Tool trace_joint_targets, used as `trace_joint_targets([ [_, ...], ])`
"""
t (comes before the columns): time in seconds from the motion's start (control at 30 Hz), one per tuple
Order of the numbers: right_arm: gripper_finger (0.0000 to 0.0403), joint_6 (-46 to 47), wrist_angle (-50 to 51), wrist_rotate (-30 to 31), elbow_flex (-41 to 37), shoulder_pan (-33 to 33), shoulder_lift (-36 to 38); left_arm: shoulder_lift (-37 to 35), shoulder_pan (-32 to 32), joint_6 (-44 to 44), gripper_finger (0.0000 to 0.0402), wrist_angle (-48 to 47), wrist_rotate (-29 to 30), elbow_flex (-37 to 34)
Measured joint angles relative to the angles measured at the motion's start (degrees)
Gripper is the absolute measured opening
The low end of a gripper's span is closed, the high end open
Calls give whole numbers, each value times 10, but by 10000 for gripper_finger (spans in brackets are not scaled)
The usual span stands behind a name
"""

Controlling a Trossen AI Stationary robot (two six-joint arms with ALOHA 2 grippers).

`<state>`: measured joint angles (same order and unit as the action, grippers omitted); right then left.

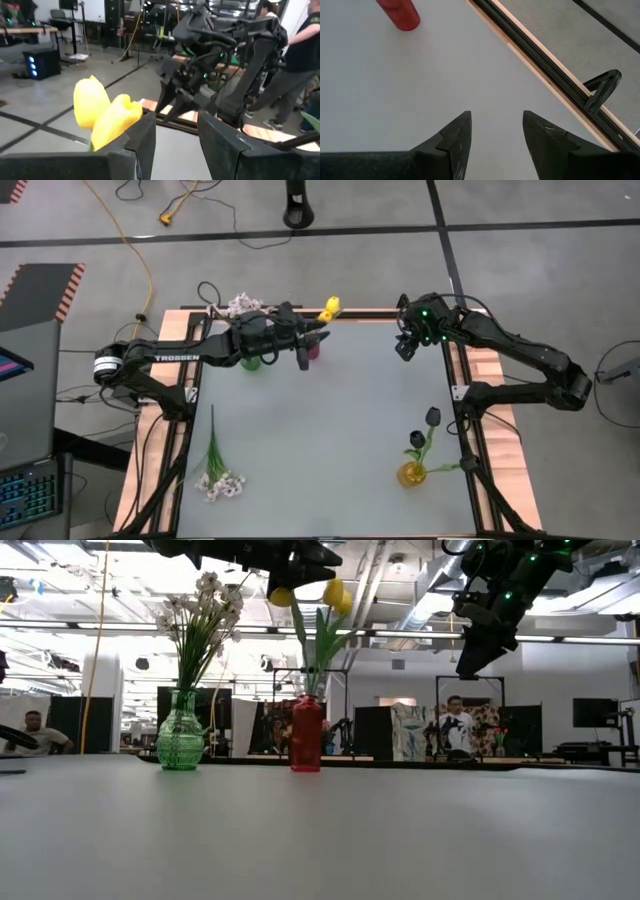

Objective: Sort flowers into vase by color
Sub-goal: Adjust the red vase

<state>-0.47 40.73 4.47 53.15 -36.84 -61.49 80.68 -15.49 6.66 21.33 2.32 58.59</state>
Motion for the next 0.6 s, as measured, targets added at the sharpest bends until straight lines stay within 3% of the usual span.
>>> trace_joint_targets([
  [0.27,203,0,-7,0,0,0,0,0,-3,-21,134,9,35,0],
  [0.6,203,0,-97,-12,0,1,-3,0,-9,-38,134,26,35,0],
])
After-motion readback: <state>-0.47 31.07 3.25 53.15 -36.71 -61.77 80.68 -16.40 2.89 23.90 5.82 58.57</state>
